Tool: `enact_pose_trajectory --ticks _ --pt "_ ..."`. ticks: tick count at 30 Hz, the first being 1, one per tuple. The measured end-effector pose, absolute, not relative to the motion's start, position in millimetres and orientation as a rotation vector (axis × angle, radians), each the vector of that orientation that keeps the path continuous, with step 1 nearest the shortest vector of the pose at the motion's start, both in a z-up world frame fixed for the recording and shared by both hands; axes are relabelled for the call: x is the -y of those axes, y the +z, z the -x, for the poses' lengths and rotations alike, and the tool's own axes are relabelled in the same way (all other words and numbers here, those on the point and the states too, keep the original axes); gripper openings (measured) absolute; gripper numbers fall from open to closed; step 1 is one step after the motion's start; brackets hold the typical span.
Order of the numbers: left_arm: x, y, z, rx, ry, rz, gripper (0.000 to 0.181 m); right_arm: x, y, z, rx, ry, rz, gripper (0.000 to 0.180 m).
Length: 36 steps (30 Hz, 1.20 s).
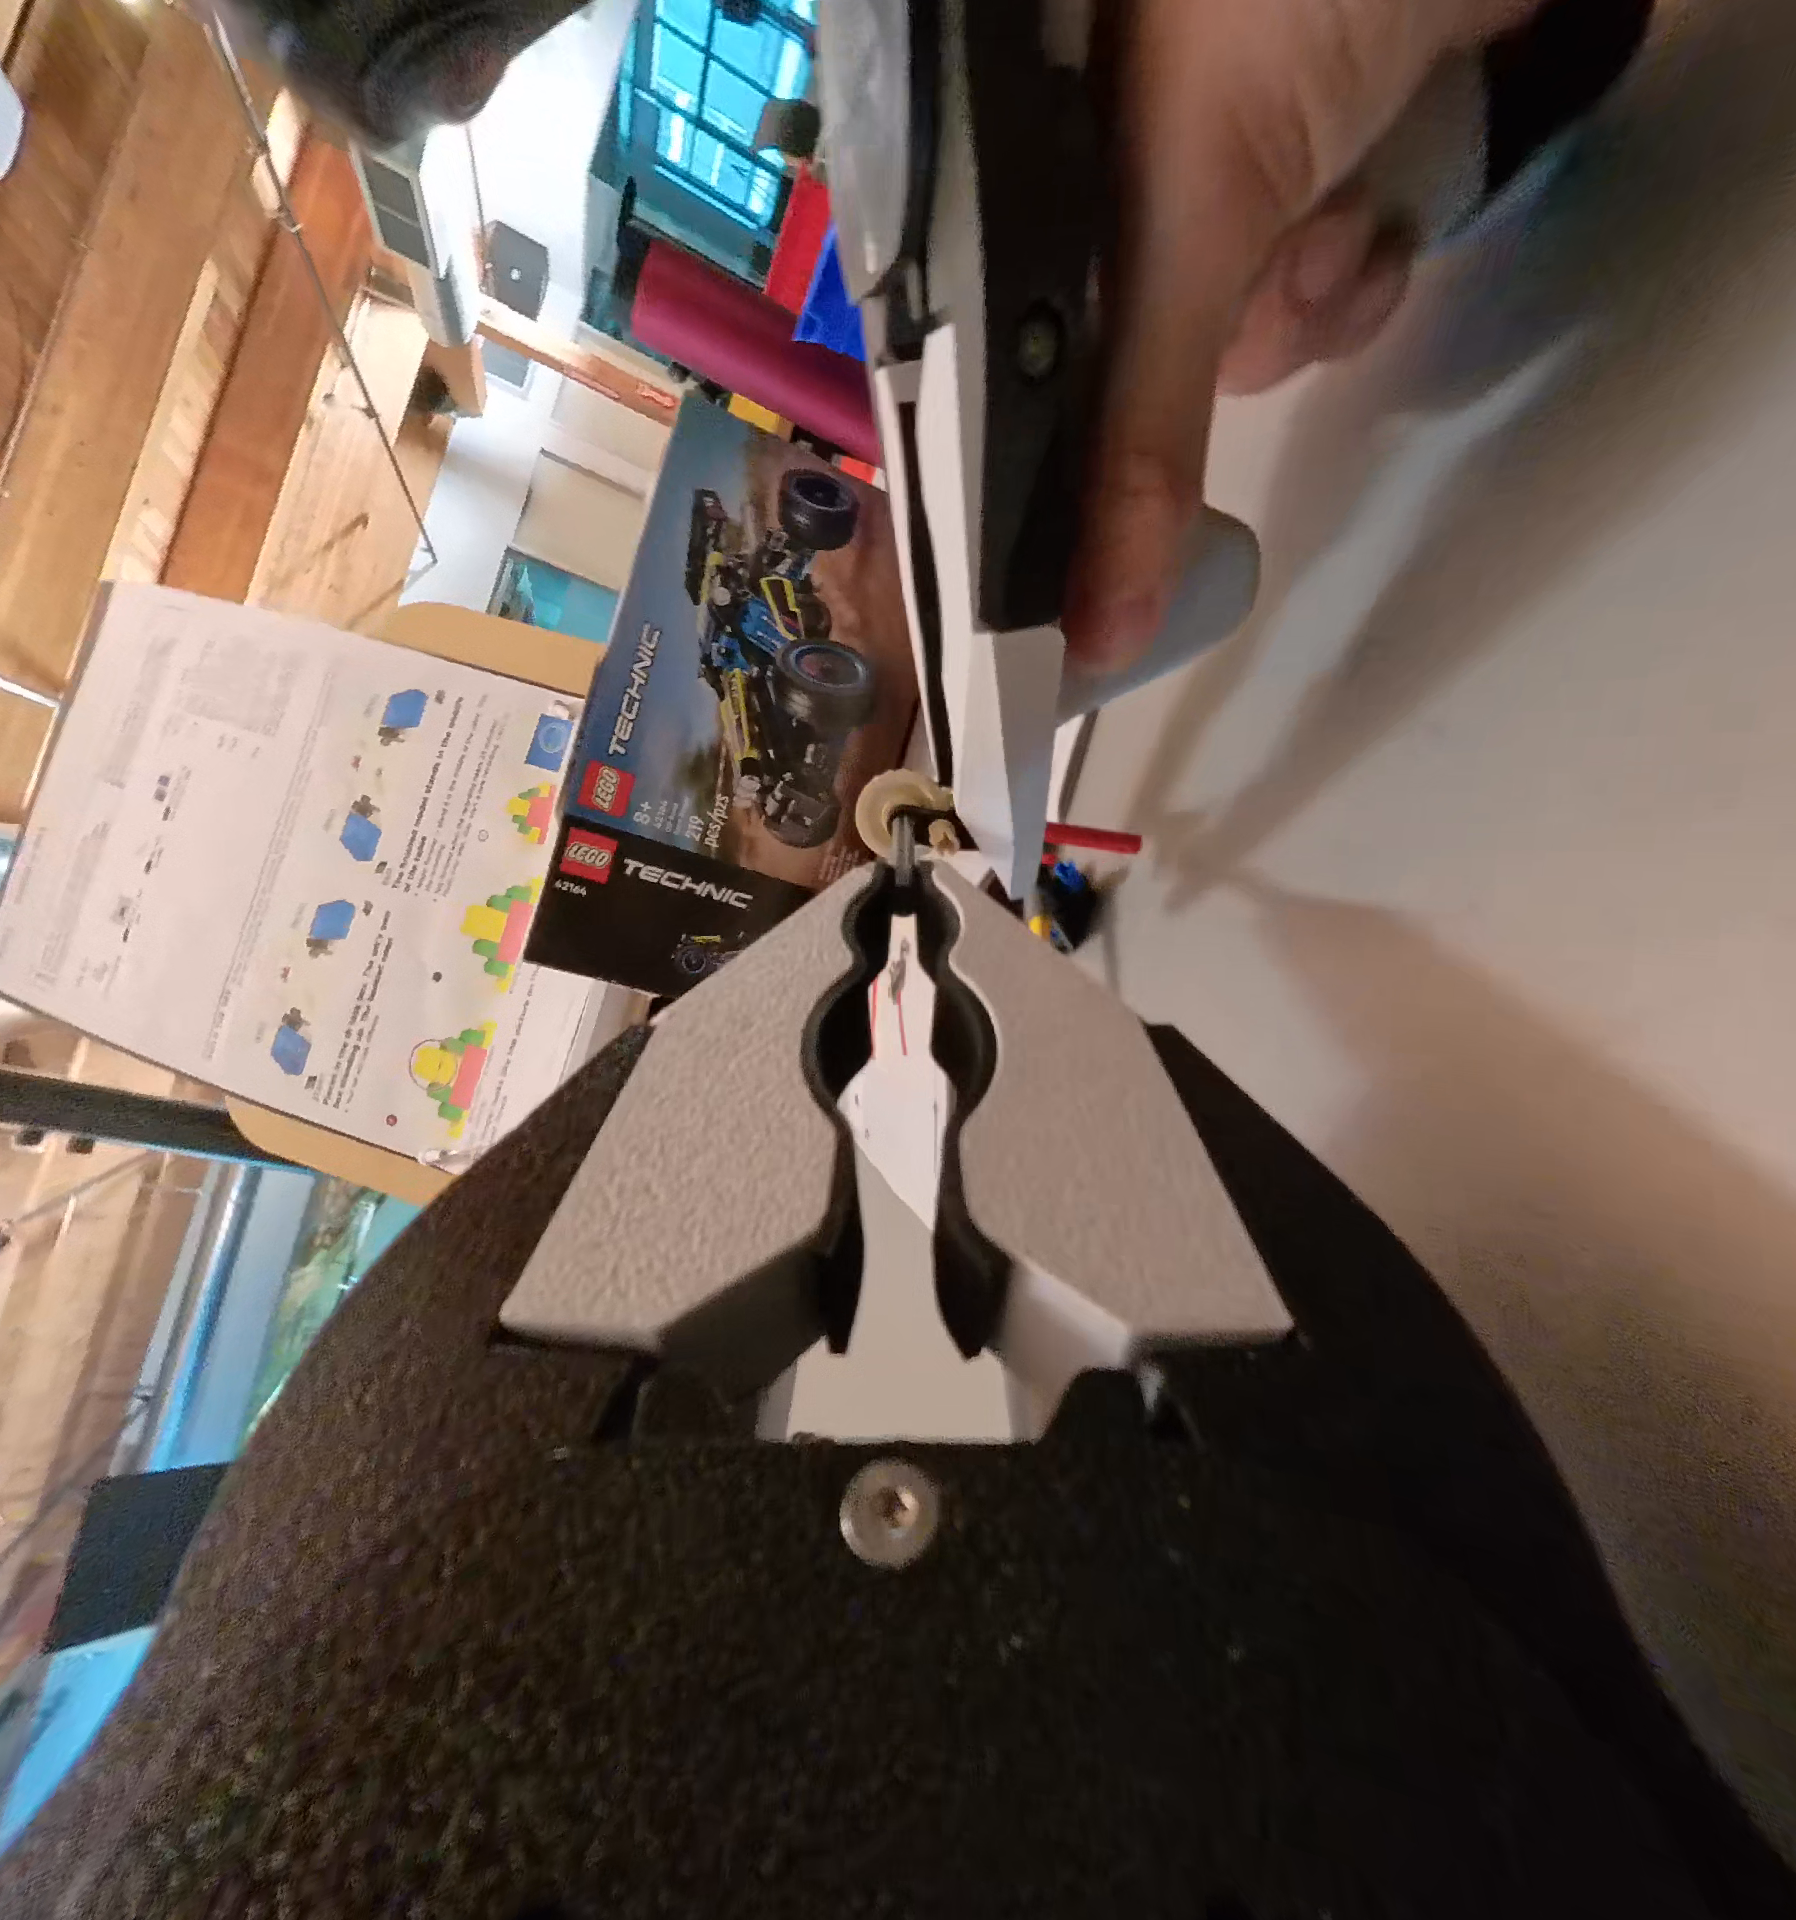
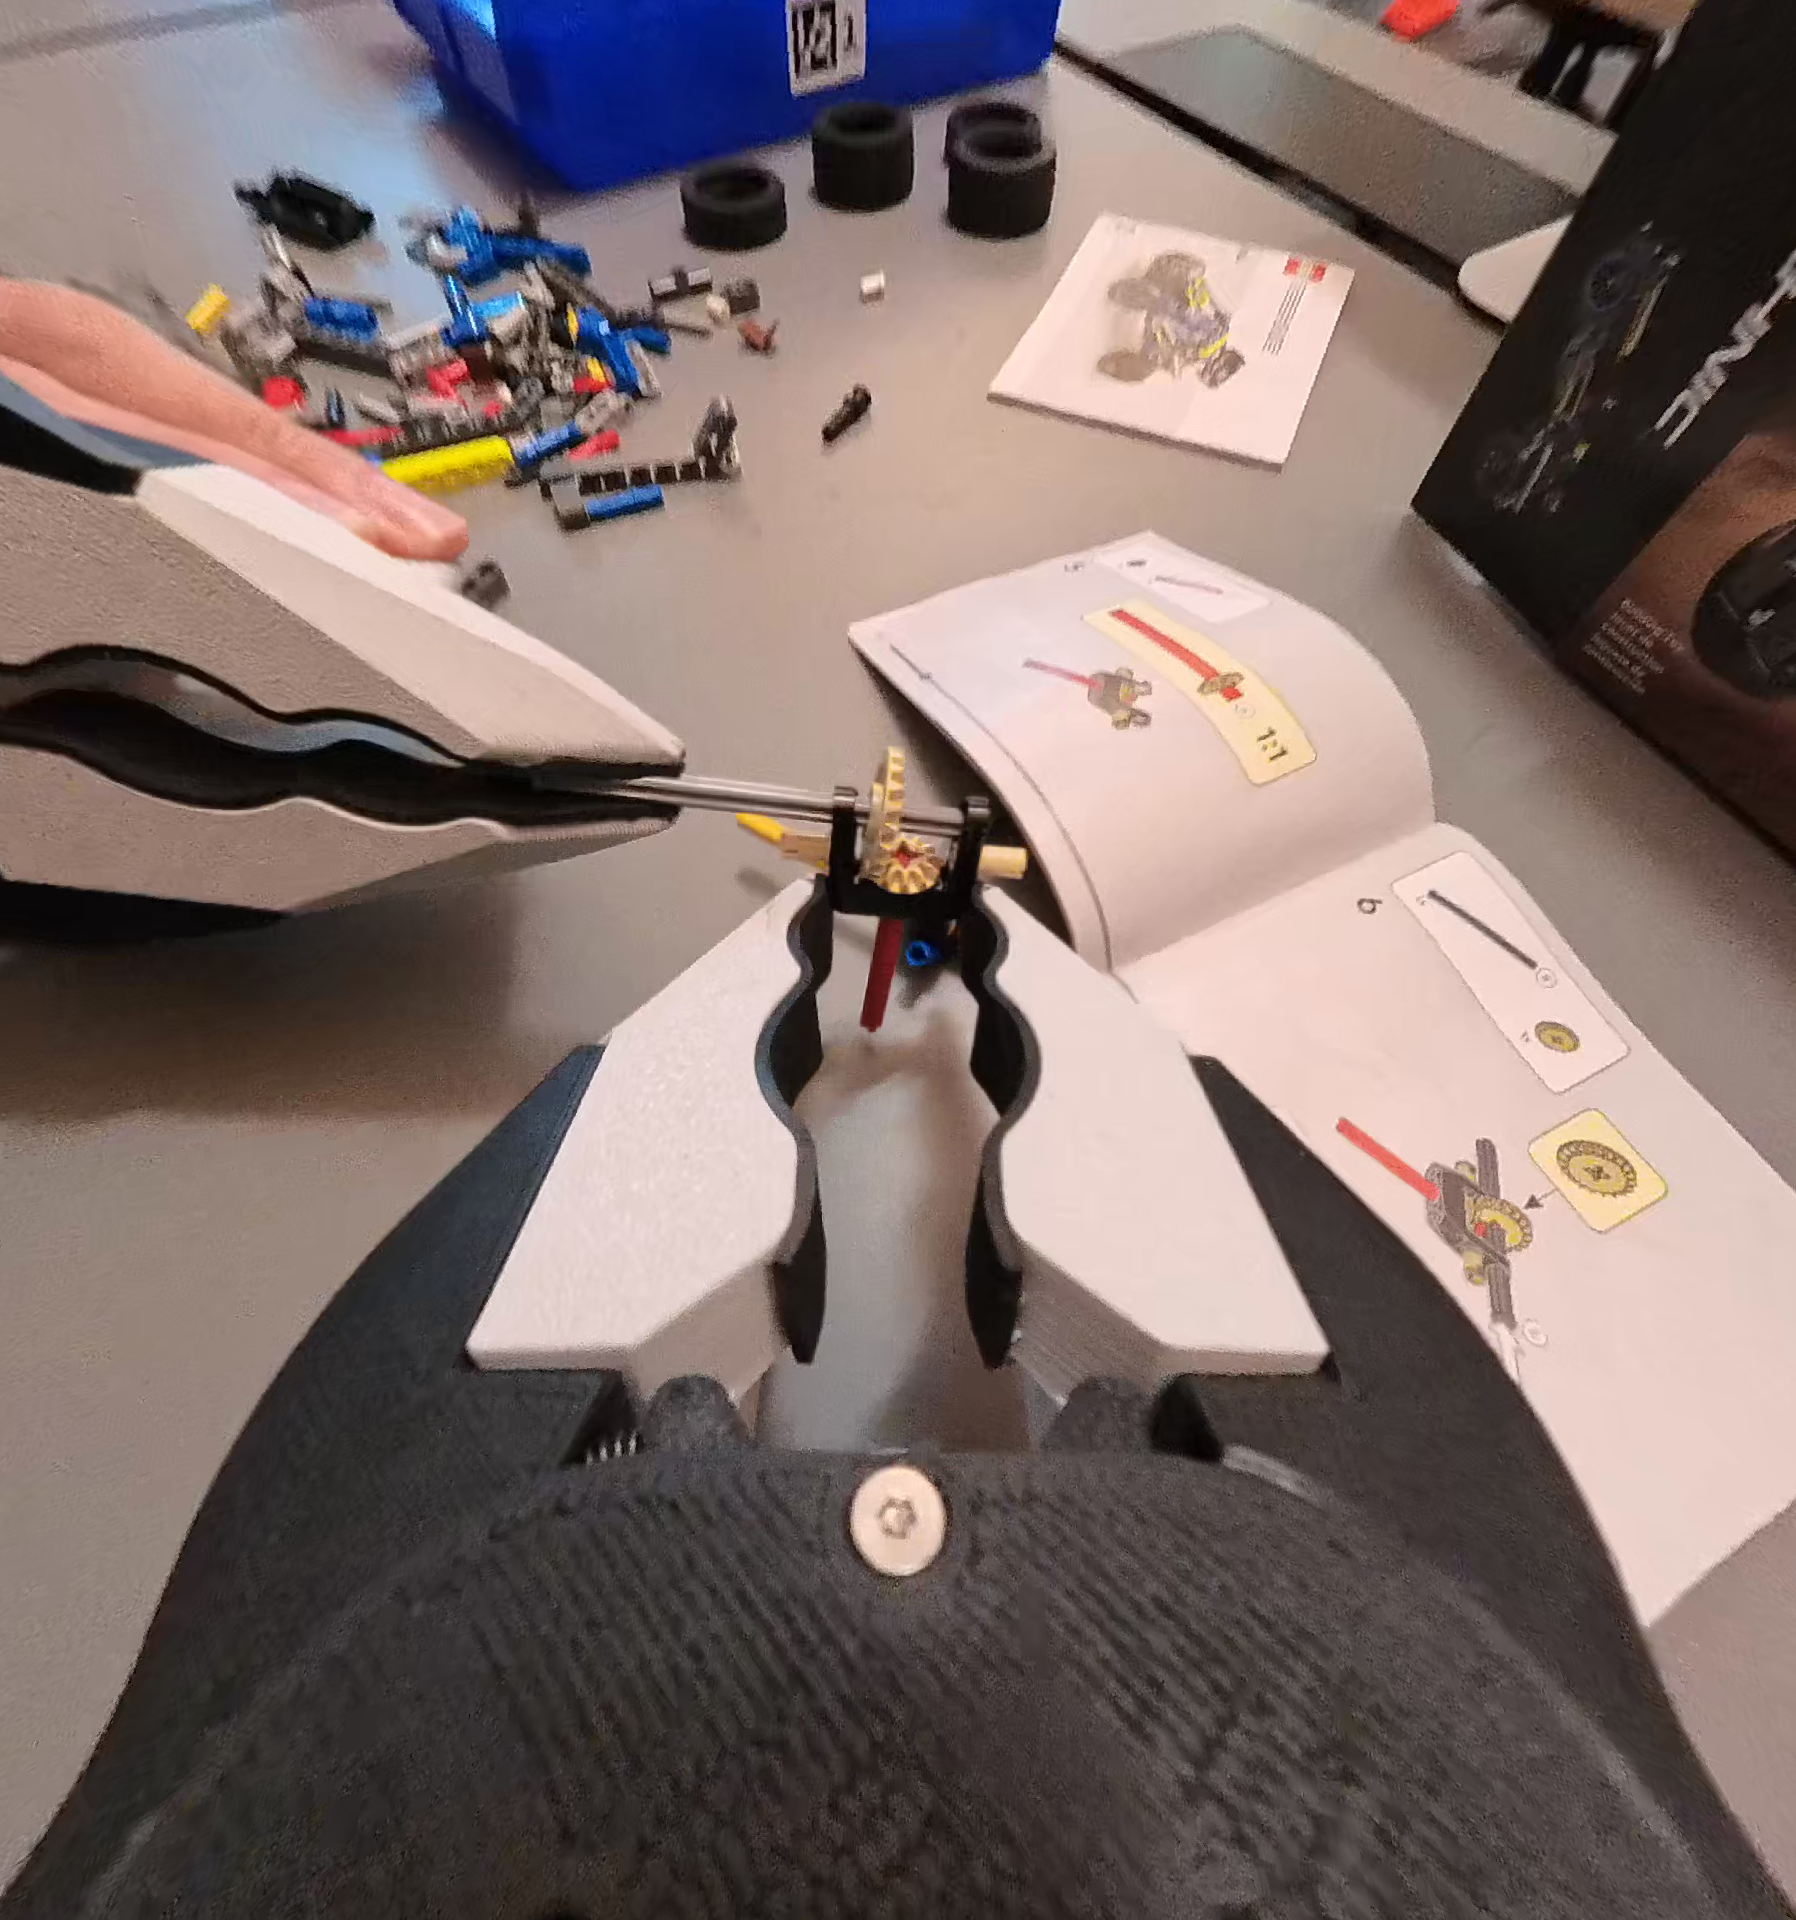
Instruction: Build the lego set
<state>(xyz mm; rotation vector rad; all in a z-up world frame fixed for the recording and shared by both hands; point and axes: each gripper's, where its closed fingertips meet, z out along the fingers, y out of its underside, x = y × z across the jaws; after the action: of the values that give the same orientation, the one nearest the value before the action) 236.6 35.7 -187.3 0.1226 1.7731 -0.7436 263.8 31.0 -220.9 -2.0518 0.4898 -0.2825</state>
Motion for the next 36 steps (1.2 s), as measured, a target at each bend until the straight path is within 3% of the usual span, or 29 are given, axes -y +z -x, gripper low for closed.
enact_pose_trajectory --ticks 9,36 --pt "-44 -204 -237 -1.786 -0.616 -0.209 0.002 -30 -238 -259 -0.456 -0.295 2.169 0.023" --pt "-40 -202 -238 -1.887 -0.956 -0.007 0.002 -31 -236 -258 -0.457 -0.29 2.155 0.022"
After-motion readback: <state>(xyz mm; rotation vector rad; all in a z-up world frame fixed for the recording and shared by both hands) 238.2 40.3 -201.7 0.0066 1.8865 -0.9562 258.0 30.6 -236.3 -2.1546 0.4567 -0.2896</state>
